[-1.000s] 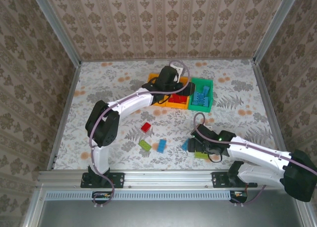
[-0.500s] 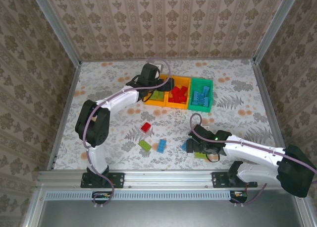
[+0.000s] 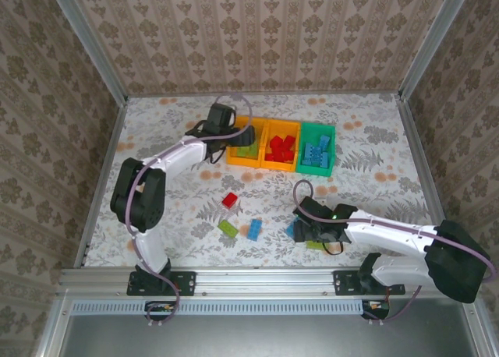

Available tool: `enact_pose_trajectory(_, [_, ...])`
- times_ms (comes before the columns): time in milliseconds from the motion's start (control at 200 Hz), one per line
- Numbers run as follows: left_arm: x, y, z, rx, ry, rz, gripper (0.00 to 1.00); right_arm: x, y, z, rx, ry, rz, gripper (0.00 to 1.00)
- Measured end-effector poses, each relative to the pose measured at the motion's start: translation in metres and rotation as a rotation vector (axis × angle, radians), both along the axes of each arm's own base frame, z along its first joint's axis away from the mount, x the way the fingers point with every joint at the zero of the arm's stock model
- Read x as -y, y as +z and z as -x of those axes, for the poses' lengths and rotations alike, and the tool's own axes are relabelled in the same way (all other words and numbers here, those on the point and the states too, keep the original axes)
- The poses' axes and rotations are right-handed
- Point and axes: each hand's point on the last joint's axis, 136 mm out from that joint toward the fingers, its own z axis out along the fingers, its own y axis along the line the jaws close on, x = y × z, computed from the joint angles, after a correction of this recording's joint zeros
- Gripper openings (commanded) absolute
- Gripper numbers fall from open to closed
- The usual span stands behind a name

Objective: Sort the legos into containers by color

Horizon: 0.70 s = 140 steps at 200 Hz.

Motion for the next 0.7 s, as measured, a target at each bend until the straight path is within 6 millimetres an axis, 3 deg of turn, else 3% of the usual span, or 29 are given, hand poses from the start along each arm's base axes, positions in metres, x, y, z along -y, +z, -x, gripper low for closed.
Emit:
enact_pose_trajectory(185, [-0.037,-0.005,-0.011,-0.023,0.061,-0.045,1.00,-0.002,-0.001,-0.002,-0.002,0.007,0.013,0.69])
enact_pose_trajectory(340, [-0.044,-0.006,-0.025,-0.029,0.059,-0.072,0.96,-0.003,0.001,-0.004,0.005,0.017,0.012,0.60])
enact_pose_trajectory(490, [-0.036,-0.022,-0.033,-0.057,0.026,-0.087,0.76,-0.002,0.003,-0.005,0.016,0.014,0.012,0.53])
enact_pose_trajectory(600, [-0.034,-0.043,-0.030,-0.100,0.011,-0.093,0.55,-0.002,0.013,-0.007,0.047,0.010,-0.011,0.52])
enact_pose_trajectory(700, [-0.028,-0.048,-0.028,-0.116,-0.013,-0.084,0.39,-0.002,0.022,-0.008,0.074,0.008,-0.035,0.52])
